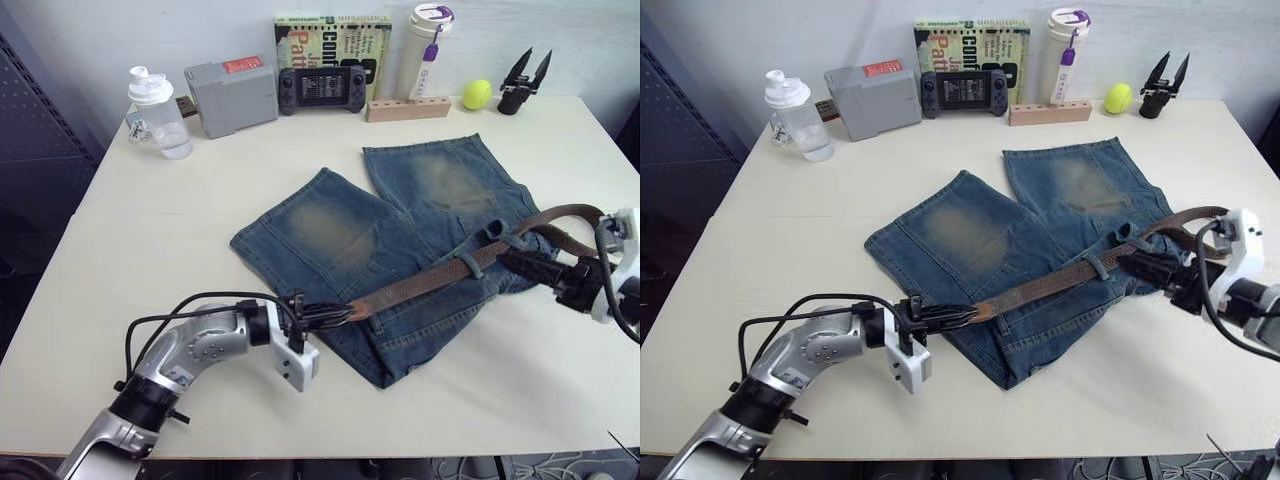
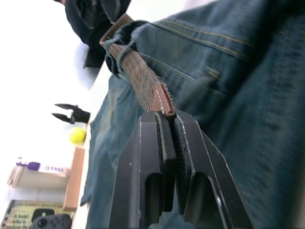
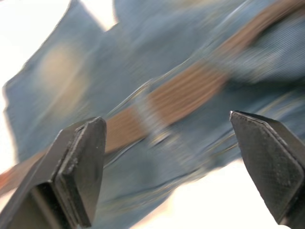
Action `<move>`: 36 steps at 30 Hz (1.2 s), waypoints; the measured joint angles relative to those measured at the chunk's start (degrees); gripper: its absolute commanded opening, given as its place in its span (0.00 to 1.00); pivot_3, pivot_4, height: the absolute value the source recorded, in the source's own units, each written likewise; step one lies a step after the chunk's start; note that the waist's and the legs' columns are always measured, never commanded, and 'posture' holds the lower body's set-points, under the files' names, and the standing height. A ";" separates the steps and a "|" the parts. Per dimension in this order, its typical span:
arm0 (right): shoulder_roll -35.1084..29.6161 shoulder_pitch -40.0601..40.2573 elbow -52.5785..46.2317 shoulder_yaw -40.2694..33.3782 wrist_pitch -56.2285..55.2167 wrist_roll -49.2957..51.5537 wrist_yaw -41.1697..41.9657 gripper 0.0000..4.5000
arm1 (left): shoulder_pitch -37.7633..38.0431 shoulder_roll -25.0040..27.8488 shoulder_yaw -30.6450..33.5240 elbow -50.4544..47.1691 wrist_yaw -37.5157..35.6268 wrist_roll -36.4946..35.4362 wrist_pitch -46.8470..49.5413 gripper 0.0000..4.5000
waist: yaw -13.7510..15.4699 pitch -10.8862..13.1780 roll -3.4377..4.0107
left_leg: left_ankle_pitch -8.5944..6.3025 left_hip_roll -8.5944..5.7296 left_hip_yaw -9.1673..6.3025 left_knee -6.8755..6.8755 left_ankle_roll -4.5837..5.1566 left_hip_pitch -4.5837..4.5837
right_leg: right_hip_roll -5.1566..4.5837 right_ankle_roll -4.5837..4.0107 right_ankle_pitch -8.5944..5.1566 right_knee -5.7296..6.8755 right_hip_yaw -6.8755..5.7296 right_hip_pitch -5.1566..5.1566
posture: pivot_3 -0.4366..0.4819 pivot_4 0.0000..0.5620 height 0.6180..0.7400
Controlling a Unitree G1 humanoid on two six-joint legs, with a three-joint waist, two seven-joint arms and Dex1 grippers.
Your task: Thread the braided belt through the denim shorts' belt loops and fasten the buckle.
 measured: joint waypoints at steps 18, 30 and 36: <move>23.96 19.60 -12.79 25.96 -40.34 37.33 -37.96 1.00 | -5.48 -5.25 -3.40 4.81 2.50 3.67 -2.45 0.00 | 0.76 -0.01 -0.11 | 0.01 0.01 0.09 0.04 -0.02 0.04 | 0.03 0.05 0.03 0.01 0.05 0.01 | 0.48 0.27 0.88; 27.84 18.65 -12.93 23.48 -47.02 37.38 -40.43 0.73 | -5.47 -3.91 -3.42 4.88 2.60 3.85 -3.01 0.00 | 0.67 -0.03 -0.07 | 0.00 0.02 0.08 0.01 0.00 0.04 | 0.03 0.05 0.03 0.01 0.07 -0.02 | 0.48 0.27 0.88; 28.10 17.41 -12.80 23.48 -48.18 37.40 -40.88 0.09 | -5.15 -3.59 -3.43 4.87 2.59 3.85 -2.93 0.00 | 0.64 -0.03 -0.07 | 0.00 0.02 0.05 0.01 0.00 0.04 | 0.03 0.05 0.03 0.02 0.10 -0.04 | 0.48 0.27 0.88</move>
